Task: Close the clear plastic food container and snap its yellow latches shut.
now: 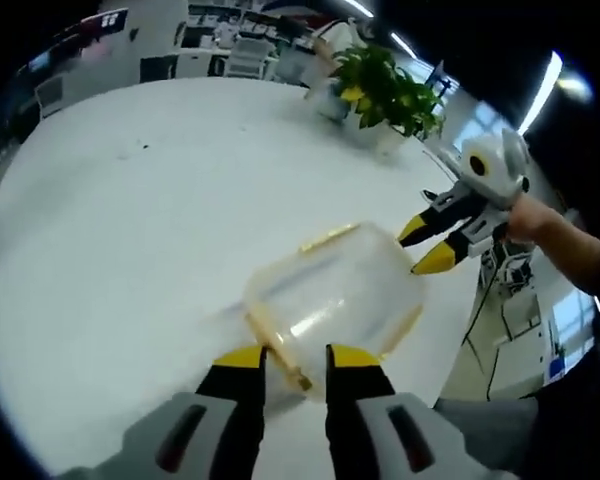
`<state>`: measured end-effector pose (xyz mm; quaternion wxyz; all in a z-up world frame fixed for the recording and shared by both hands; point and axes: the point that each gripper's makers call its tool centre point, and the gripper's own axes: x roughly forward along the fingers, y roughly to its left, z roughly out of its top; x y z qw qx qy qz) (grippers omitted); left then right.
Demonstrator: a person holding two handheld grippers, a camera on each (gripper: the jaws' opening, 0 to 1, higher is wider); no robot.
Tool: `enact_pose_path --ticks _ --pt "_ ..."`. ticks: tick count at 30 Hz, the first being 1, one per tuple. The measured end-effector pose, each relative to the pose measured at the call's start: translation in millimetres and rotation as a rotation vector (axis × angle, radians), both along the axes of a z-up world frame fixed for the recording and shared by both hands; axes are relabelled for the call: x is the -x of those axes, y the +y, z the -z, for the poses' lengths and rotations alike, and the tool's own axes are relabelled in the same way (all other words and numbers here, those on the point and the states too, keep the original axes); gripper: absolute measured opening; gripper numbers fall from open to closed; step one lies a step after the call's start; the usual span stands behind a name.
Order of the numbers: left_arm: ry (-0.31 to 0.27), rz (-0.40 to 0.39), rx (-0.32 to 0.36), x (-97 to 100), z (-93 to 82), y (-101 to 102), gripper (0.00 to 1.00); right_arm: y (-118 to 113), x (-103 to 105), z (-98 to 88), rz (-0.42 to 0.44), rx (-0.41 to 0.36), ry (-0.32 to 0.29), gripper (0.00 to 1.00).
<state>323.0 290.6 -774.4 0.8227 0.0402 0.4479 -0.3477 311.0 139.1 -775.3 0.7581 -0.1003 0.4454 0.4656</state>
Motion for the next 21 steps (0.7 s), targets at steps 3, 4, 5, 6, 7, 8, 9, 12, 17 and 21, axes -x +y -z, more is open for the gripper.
enact_pose_path --ticks 3,4,5,6,7,8,9,12,17,21 --pt "-0.019 0.029 -0.032 -0.6 -1.1 -1 0.17 0 0 -0.8 -0.023 0.033 -0.03 0.24" --pt "-0.027 0.039 -0.042 -1.3 -1.3 -1 0.17 0 0 -0.9 -0.027 0.037 -0.035 0.24" --pt "-0.041 0.056 -0.059 -2.0 -1.9 -2 0.17 0 -1 -1.2 -0.039 0.051 -0.054 0.24" --pt "-0.048 0.061 -0.067 -2.0 -2.3 -2 0.17 0 -1 -1.6 -0.044 0.059 -0.064 0.24" --pt "-0.06 0.069 -0.08 -2.0 -2.9 -2 0.18 0 -1 -2.1 -0.055 0.073 -0.08 0.25" --pt "-0.073 0.078 -0.088 -2.4 -3.2 -2 0.18 0 0 -2.4 -0.065 0.084 -0.091 0.25" --pt "-0.079 0.081 -0.091 -2.3 -3.3 -3 0.18 0 -1 -2.4 -0.082 0.096 -0.11 0.25" --pt "-0.101 0.097 -0.102 -2.4 -4.3 -2 0.18 0 -2 -3.9 -0.1 0.117 -0.141 0.26" --pt "-0.191 0.2 -0.174 -4.3 -8.2 -6 0.18 2 -5 -8.6 -0.169 0.136 -0.23 0.19" --pt "-0.254 0.276 -0.217 -4.7 -10.7 -12 0.18 6 -2 -12.5 -0.21 0.132 -0.242 0.22"
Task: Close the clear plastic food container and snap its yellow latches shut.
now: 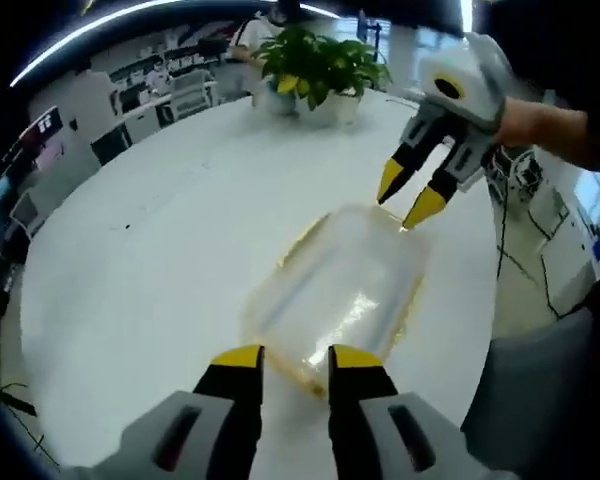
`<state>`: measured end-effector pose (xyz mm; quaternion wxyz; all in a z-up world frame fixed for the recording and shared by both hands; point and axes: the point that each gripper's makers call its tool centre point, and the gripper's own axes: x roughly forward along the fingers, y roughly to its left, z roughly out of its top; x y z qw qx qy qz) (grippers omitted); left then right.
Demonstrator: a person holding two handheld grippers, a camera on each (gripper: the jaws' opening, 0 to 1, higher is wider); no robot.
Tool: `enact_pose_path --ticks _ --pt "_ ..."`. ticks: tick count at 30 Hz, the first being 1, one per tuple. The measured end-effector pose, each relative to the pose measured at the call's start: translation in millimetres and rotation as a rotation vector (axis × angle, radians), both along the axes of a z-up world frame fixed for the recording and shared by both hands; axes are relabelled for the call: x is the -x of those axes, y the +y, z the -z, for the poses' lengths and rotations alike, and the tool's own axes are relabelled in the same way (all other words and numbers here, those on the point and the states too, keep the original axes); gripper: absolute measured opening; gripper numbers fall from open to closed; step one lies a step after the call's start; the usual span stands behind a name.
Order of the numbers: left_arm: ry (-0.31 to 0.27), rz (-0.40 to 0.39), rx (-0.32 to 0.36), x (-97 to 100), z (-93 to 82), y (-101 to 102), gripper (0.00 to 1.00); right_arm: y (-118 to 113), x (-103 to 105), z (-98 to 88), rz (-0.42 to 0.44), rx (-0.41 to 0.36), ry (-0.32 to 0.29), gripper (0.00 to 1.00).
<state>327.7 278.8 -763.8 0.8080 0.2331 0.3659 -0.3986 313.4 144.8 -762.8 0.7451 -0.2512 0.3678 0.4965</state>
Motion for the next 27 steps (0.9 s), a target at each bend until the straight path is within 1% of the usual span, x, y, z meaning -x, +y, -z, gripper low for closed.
enact_pose_path --ticks 4,5,6,8,9,13,16,17,19,20,22,23,25,27 --pt "-0.026 0.054 0.013 -2.4 -5.6 -10 0.18 5 -3 -2.3 -0.026 -0.01 -0.006 0.2" --pt "-0.04 0.073 0.015 -3.5 -7.5 -12 0.18 5 -6 -2.7 -0.023 -0.01 -0.01 0.19" --pt "-0.058 0.108 0.022 -4.5 -10.0 -17 0.18 6 -8 -3.1 -0.019 -0.013 -0.009 0.2" --pt "-0.073 0.138 0.023 -4.9 -11.9 -23 0.18 12 -8 -4.8 -0.024 -0.044 0.005 0.2" --pt "-0.075 0.153 0.024 -4.1 -12.2 -26 0.18 16 -8 -6.3 -0.033 -0.06 0.002 0.2" --pt "-0.08 0.219 0.023 0.2 -12.1 -39 0.18 32 -3 -11.5 -0.086 -0.098 -0.009 0.23" --pt "-0.084 0.252 0.03 3.4 -12.0 -48 0.18 42 -4 -9.8 -0.098 -0.096 -0.017 0.3" --pt "-0.086 0.271 0.029 5.2 -11.9 -50 0.18 44 -4 -9.5 -0.101 -0.097 -0.02 0.31" --pt "-0.084 0.276 0.032 5.5 -12.1 -52 0.2 50 -7 -10.2 -0.102 -0.108 -0.021 0.29" --pt "-0.075 0.277 0.04 6.3 -12.3 -54 0.21 53 -7 -10.8 -0.101 -0.116 -0.013 0.29" --pt "-0.05 0.283 0.078 9.2 -13.2 -60 0.25 59 -7 -12.0 -0.106 -0.129 -0.013 0.29" --pt "-0.037 0.281 0.082 10.6 -12.7 -60 0.26 62 -8 -13.0 -0.111 -0.135 -0.016 0.28" --pt "-0.043 0.298 0.074 11.9 -12.0 -61 0.26 66 -9 -13.8 -0.117 -0.139 -0.019 0.28" --pt "-0.041 0.301 0.072 12.4 -11.2 -61 0.26 68 -11 -12.5 -0.126 -0.14 -0.009 0.28"
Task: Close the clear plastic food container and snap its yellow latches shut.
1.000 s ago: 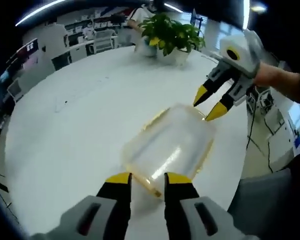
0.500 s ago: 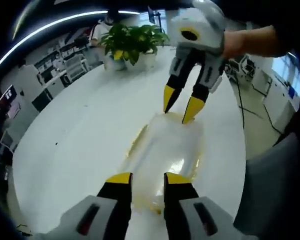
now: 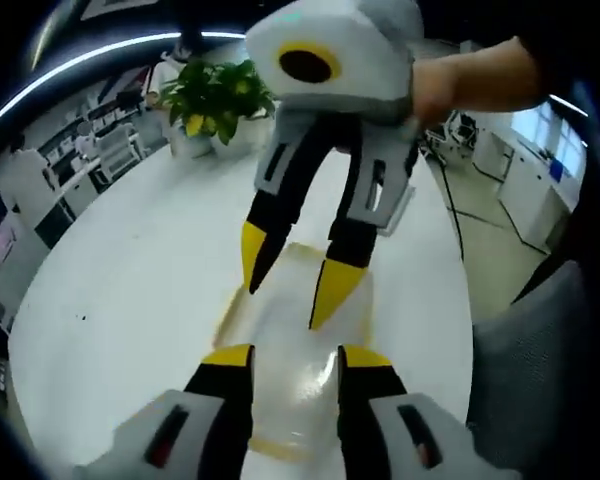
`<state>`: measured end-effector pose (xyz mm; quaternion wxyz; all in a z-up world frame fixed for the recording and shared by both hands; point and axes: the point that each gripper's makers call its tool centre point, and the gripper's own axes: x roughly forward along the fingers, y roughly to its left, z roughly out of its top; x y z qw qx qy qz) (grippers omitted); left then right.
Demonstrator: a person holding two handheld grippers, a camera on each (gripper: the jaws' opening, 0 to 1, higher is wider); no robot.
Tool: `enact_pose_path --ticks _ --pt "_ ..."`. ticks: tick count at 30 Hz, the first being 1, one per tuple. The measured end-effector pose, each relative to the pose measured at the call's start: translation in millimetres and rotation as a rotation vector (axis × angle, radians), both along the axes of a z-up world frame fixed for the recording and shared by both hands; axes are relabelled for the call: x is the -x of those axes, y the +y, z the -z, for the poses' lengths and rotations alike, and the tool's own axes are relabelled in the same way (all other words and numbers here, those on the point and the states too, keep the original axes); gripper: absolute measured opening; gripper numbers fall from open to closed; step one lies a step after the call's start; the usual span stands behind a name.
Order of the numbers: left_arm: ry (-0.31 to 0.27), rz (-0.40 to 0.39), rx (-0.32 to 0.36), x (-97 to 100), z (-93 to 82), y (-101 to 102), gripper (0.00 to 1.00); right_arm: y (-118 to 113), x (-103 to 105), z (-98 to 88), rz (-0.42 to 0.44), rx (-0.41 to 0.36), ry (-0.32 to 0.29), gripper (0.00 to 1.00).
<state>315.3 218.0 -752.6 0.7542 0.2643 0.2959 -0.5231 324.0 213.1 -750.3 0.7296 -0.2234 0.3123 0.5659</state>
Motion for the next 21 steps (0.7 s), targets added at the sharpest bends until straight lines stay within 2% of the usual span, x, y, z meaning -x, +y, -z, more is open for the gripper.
enact_pose_path --ticks 4,6,17,21 --pt "0.013 0.003 0.018 3.6 -2.0 -2 0.27 0 -5 -0.7 0.007 -0.001 -0.001 0.28" --pt "0.015 0.024 0.064 7.7 -7.5 -10 0.3 0 -8 -1.1 0.011 -0.01 0.004 0.28" --pt "0.012 0.05 0.02 16.8 5.1 -10 0.38 6 -17 0.9 -0.03 0.033 0.011 0.29" --pt "-0.031 0.071 -0.04 16.1 13.2 -7 0.46 7 -21 2.9 -0.048 0.048 0.024 0.3"
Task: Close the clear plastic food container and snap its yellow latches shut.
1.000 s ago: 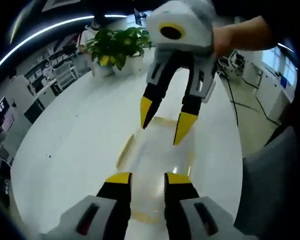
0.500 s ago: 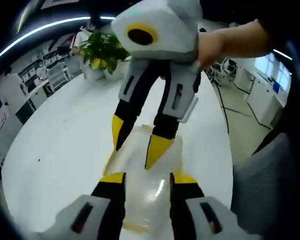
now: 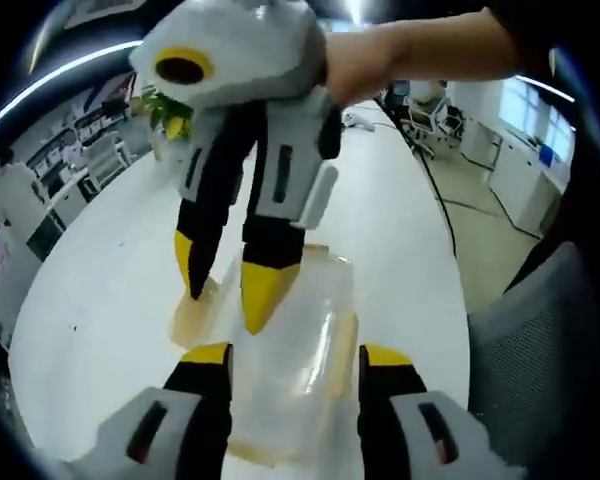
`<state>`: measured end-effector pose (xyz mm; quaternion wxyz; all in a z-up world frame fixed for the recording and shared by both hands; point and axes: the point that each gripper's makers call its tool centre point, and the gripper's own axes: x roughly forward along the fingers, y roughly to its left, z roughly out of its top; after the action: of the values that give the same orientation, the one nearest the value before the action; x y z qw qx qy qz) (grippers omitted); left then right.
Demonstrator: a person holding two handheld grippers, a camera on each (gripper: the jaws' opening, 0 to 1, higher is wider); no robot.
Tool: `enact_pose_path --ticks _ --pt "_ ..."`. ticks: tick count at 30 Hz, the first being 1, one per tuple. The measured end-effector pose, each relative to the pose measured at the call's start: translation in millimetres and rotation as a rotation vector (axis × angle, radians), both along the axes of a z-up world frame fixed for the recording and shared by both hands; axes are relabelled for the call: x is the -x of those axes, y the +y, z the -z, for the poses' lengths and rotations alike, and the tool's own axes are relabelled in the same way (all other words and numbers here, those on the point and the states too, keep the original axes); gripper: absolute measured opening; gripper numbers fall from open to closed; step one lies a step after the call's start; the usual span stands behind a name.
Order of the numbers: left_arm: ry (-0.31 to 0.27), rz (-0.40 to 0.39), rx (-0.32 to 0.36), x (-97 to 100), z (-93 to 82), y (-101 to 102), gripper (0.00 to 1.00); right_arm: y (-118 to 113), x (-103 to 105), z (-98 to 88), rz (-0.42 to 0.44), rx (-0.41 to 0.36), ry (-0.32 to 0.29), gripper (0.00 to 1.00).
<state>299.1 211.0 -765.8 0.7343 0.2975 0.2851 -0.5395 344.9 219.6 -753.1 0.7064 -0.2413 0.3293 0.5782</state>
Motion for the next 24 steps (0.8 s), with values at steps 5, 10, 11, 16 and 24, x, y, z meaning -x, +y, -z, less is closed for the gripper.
enact_pose_path --ticks 5,10,11,16,24 --pt "-0.037 0.012 -0.008 0.8 2.5 -3 0.5 -3 -4 3.4 -0.02 0.028 0.033 0.32" --pt "-0.062 0.029 -0.02 2.0 6.7 -8 0.51 -3 -4 9.3 -0.05 0.059 0.079 0.32" --pt "-0.071 0.031 -0.029 2.0 7.8 -8 0.51 -3 -4 9.5 -0.057 0.06 0.083 0.32" --pt "-0.075 0.024 -0.035 -0.2 8.6 -7 0.49 0 -7 10.4 -0.098 0.088 0.103 0.34" --pt "-0.083 0.018 -0.022 -1.9 8.6 -7 0.49 -3 -3 20.7 -0.218 0.223 0.156 0.34"
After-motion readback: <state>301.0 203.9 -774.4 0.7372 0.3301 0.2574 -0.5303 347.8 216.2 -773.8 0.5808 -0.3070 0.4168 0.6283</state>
